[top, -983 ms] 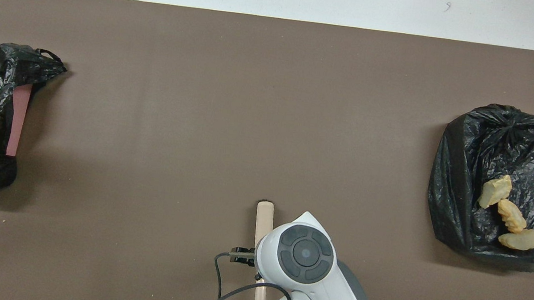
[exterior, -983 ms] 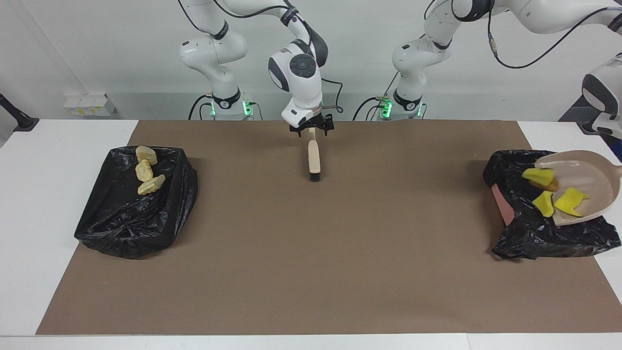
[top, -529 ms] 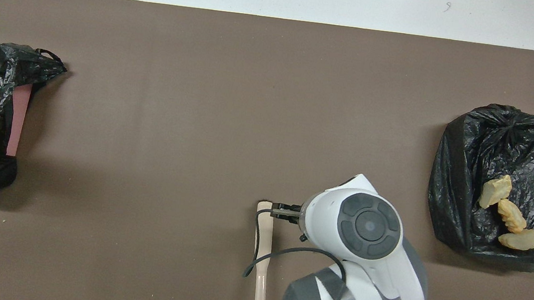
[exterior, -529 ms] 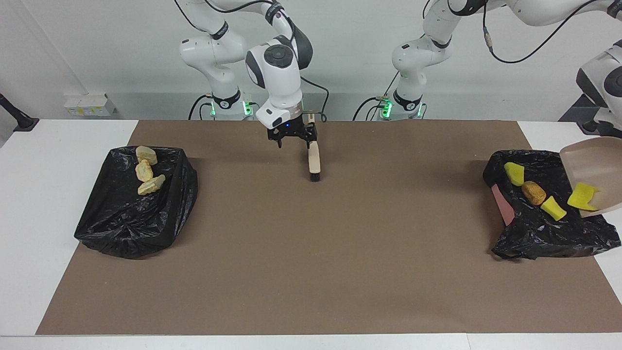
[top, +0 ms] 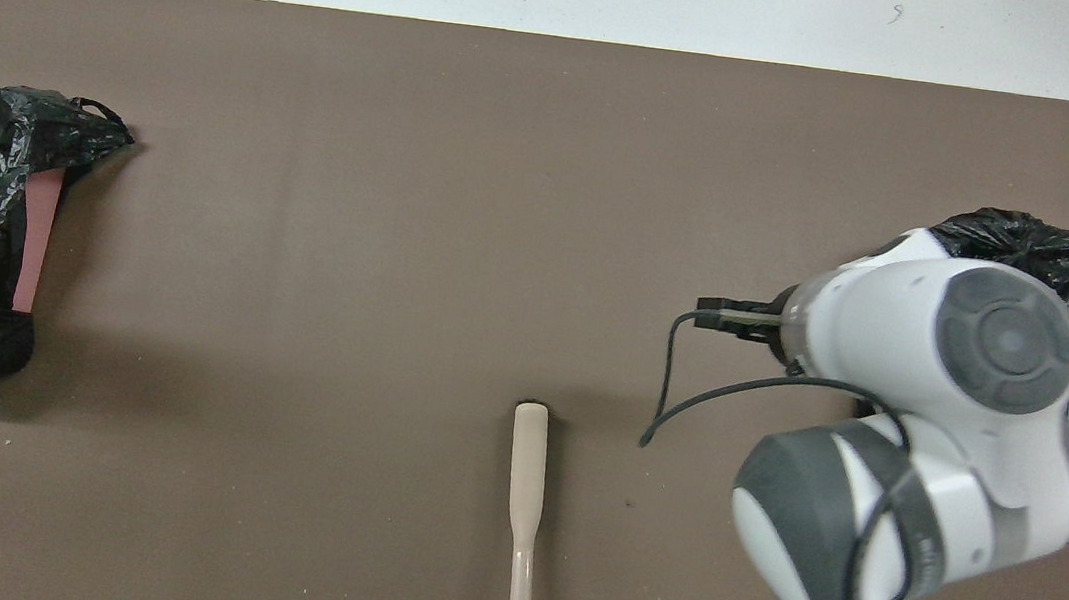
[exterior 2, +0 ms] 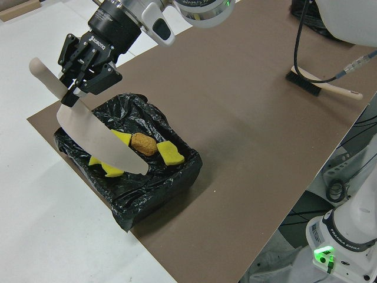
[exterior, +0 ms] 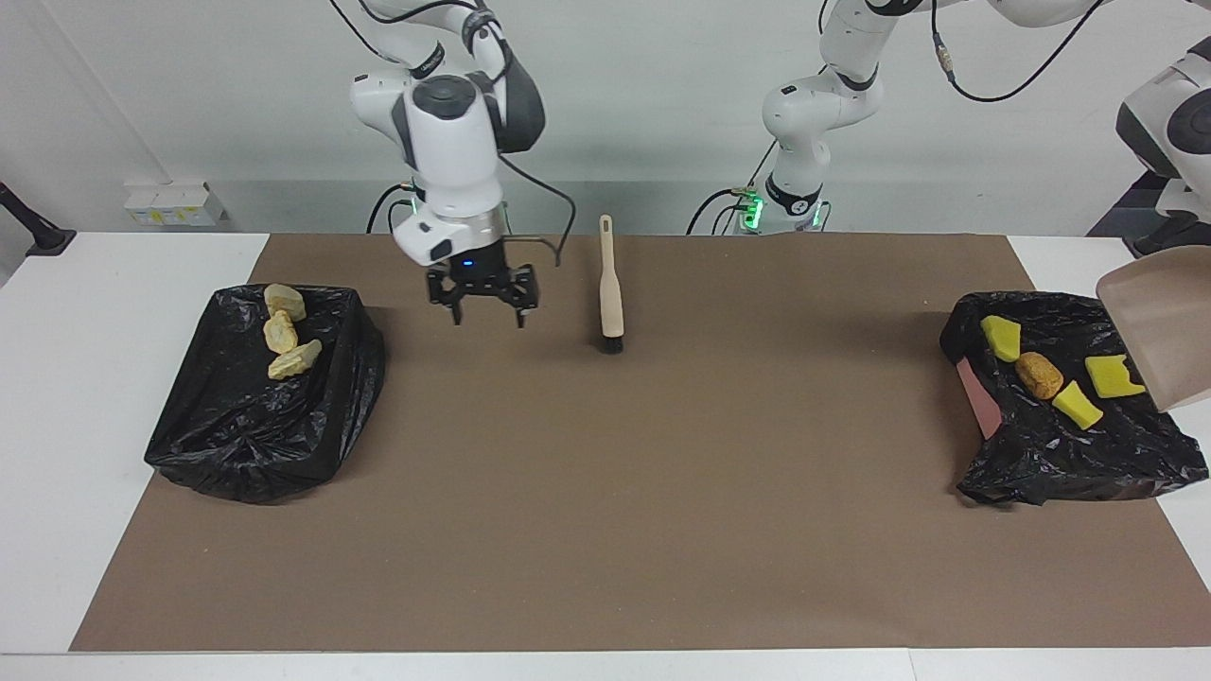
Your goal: Sweep and dump trash in bin
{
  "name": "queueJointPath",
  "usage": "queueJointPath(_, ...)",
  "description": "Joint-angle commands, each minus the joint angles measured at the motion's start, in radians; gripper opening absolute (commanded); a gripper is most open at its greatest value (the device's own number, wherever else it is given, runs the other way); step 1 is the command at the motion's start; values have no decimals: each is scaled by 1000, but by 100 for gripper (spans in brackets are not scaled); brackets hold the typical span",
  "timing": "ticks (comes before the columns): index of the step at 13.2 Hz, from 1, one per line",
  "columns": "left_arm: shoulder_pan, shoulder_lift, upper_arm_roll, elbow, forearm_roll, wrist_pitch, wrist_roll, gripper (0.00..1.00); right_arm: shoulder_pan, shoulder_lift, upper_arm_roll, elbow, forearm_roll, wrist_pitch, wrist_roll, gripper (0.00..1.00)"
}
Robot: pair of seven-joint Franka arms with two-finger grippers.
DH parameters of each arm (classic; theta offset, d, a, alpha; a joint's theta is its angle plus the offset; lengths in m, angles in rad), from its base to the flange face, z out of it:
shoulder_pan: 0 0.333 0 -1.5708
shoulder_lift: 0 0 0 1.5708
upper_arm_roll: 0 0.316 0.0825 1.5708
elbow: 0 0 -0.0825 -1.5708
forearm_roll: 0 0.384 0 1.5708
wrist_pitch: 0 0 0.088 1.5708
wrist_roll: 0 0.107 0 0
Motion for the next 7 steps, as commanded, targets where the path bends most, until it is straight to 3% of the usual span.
queueJointPath(1, -95, -34, 3, -28, -2, -132, -161, 0, 5, 6, -106, 90, -13, -96, -165, 100)
queueJointPath(4, -178, -39, 3, -23, -108, -257, -312, 0, -4, -11, -197, 163, -3, -164, -207, 100)
queueJointPath(7, -262, -58, 2, -28, -235, -326, -473, 0, -23, -16, -238, 287, 3, -309, -257, 100)
